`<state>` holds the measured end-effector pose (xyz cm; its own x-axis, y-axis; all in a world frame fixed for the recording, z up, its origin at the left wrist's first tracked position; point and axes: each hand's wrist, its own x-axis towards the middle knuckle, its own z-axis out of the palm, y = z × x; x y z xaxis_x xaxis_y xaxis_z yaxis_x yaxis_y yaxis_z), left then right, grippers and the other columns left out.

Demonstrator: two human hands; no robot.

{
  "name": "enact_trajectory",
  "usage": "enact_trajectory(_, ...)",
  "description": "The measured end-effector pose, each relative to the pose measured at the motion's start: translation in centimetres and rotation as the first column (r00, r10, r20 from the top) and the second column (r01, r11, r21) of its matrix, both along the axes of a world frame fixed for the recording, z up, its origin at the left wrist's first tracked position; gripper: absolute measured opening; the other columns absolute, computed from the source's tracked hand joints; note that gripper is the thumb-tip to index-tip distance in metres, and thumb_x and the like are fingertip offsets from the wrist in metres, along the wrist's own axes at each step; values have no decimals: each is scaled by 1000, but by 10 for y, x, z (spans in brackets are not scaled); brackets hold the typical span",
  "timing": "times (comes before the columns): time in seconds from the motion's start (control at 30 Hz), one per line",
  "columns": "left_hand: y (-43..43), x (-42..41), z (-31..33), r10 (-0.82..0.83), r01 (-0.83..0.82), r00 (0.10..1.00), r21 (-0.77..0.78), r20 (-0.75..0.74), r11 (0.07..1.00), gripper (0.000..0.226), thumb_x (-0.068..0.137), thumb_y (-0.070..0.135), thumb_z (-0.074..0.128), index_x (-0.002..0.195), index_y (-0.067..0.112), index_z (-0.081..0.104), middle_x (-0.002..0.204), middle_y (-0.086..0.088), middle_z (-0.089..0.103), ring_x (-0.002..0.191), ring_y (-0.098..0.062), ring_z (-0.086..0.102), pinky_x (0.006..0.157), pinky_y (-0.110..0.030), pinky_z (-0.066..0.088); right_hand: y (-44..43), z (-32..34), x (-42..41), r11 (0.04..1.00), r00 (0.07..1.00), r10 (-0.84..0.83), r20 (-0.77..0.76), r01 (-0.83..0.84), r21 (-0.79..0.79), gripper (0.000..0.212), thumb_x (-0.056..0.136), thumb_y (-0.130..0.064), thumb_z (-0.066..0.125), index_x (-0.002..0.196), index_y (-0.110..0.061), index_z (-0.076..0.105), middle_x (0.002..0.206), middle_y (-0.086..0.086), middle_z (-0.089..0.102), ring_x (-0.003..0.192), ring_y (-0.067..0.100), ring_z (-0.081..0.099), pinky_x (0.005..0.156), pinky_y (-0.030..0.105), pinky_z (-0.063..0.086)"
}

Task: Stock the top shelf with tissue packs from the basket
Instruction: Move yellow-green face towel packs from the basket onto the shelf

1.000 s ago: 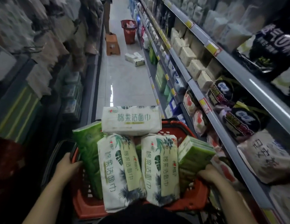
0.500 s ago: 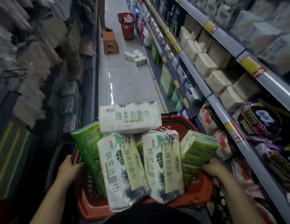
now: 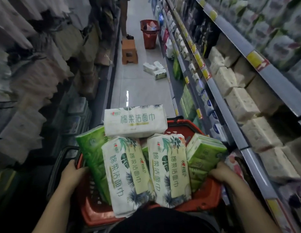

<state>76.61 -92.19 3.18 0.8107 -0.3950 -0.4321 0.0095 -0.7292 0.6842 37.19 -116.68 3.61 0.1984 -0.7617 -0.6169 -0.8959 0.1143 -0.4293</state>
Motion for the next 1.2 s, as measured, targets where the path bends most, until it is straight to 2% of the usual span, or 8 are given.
enact_trajectory(0.17, -64, 26, -6, 30, -29, 999, 25, -24, 999, 55, 47, 30, 59, 96, 5, 58, 90, -19, 63, 78, -29, 56, 68, -35, 39, -76, 3, 35, 996, 996, 91, 17, -91, 12, 42, 83, -5, 66, 124, -6, 57, 128, 14, 56, 116, 29, 54, 88, 26, 42)
enact_trajectory(0.27, -98, 43, -2, 14, -14, 1000, 9, 5, 1000, 54, 51, 29, 63, 99, 2, 58, 90, -19, 61, 82, -28, 55, 70, -36, 38, -124, -37, 32, 991, 992, 125, 4, -125, 46, 47, 75, -22, 68, 121, -12, 60, 126, 15, 59, 110, 27, 57, 92, 34, 48)
enact_trajectory(0.4, -138, 68, 7, 20, -20, 1000, -58, -2, 998, 49, 51, 24, 60, 95, 2, 54, 73, -7, 55, 70, -22, 49, 58, -32, 34, -154, -36, 65, 994, 993, 113, 22, -113, -11, 37, 85, -19, 64, 120, -22, 55, 119, 2, 54, 110, 25, 54, 87, 29, 44)
enact_trajectory(0.6, -197, 135, -12, -43, 43, 998, 8, -42, 999, 53, 50, 31, 57, 95, 4, 54, 73, -7, 55, 76, -27, 55, 67, -35, 39, -203, -70, 103, 998, 999, 51, -9, -51, 28, 35, 74, -21, 64, 109, -20, 64, 117, 15, 64, 103, 30, 59, 89, 44, 51)
enact_trajectory(0.77, -267, 213, -13, -163, 163, 987, 11, -9, 987, 69, 50, 32, 56, 110, -2, 56, 101, -24, 62, 92, -35, 59, 74, -35, 39, -211, -22, 178, 997, 998, -65, -2, 65, -42, 31, 83, -11, 66, 111, -21, 59, 124, 17, 60, 111, 33, 56, 94, 40, 48)
enact_trajectory(1.0, -333, 319, -8, -234, 234, 970, -16, -65, 972, 75, 47, 31, 60, 116, 0, 57, 105, -22, 64, 87, -27, 56, 79, -36, 44, -243, 7, 283, 990, 989, -144, 27, 144, 8, 48, 88, -7, 63, 134, -5, 49, 139, 13, 48, 126, 30, 47, 86, 21, 34)
enact_trajectory(1.1, -356, 352, -6, -233, 234, 969, -4, -85, 972, 81, 48, 28, 57, 121, -5, 54, 112, -27, 61, 93, -30, 55, 77, -33, 37, -262, 12, 320, 984, 984, -176, 43, 177, -17, 50, 83, -17, 66, 130, -5, 53, 139, 15, 50, 125, 30, 48, 90, 23, 38)
enact_trajectory(1.2, -378, 385, -14, -259, 261, 963, 28, -78, 965, 72, 48, 33, 58, 112, 0, 59, 107, -28, 64, 97, -38, 60, 83, -41, 46, -284, 17, 350, 984, 984, -176, 7, 176, -14, 44, 88, -10, 61, 131, -8, 51, 135, 12, 50, 123, 31, 49, 89, 24, 40)
